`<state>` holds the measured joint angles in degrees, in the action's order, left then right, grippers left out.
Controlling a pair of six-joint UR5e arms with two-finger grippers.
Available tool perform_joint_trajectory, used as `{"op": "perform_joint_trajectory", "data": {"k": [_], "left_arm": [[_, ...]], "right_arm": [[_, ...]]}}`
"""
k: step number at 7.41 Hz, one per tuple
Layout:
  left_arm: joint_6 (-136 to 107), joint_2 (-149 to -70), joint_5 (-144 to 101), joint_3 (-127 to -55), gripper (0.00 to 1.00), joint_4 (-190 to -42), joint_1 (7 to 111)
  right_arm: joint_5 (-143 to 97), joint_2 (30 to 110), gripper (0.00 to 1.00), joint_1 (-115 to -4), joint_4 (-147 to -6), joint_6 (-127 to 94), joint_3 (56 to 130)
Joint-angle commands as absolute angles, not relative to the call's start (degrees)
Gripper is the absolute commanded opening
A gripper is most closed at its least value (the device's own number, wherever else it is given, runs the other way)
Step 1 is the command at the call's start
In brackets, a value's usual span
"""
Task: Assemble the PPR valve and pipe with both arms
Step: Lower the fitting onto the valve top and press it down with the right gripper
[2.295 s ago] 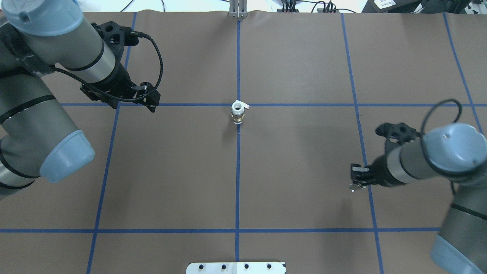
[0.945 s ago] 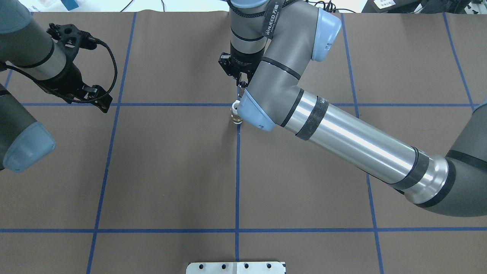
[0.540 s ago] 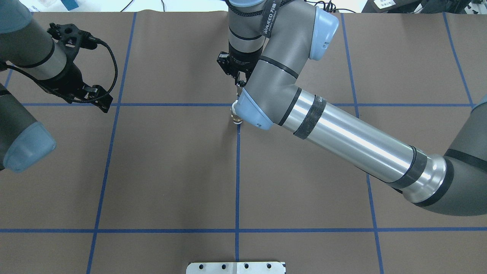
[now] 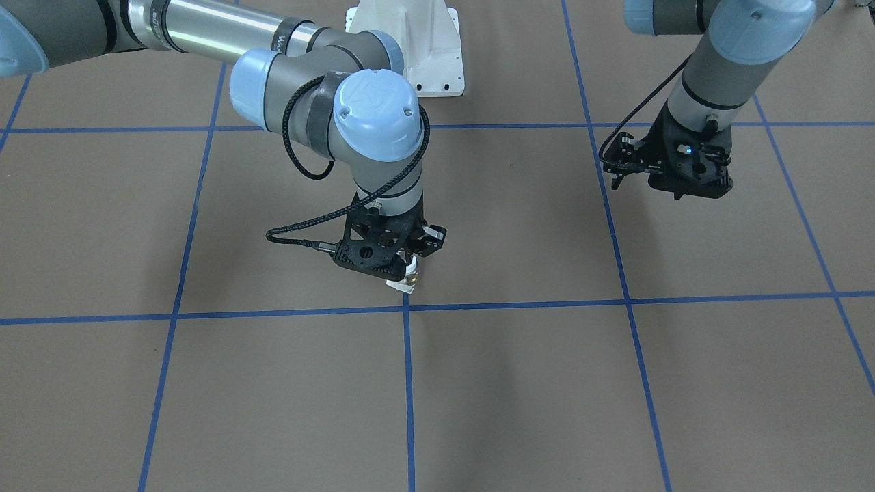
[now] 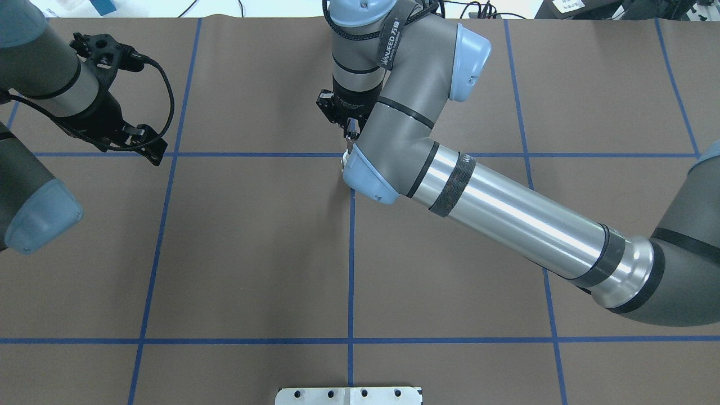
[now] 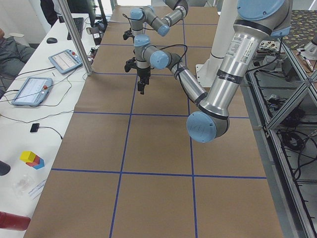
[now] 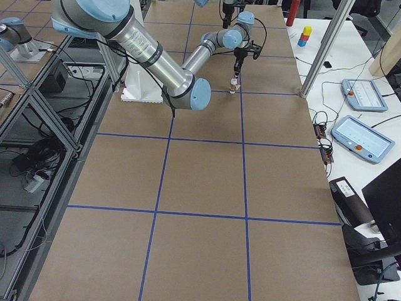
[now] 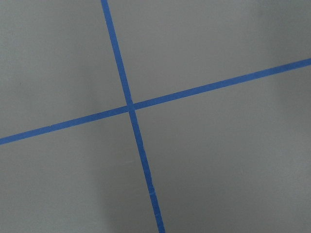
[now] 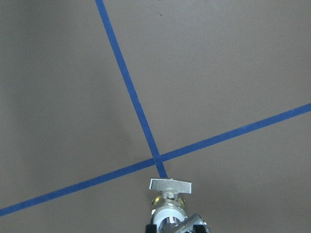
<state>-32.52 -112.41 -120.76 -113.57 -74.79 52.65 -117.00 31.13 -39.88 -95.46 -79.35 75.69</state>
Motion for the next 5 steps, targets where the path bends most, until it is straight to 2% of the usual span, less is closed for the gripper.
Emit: {"op": "perform_joint_trajectory", "data": {"k": [1,5], "left_arm": [[-32.5,-112.5,-120.8,-113.7,0.99,-74.7,52.6],[-32.5,-112.5,-120.8,-113.9,0.99,-74.7,52.6]], "right_arm": [[-117.0,31.2,0.00,-39.7,-95.4,-79.4,75.5],[-117.0,31.1,0.00,-39.7,-95.4,-79.3,75.0]]}}
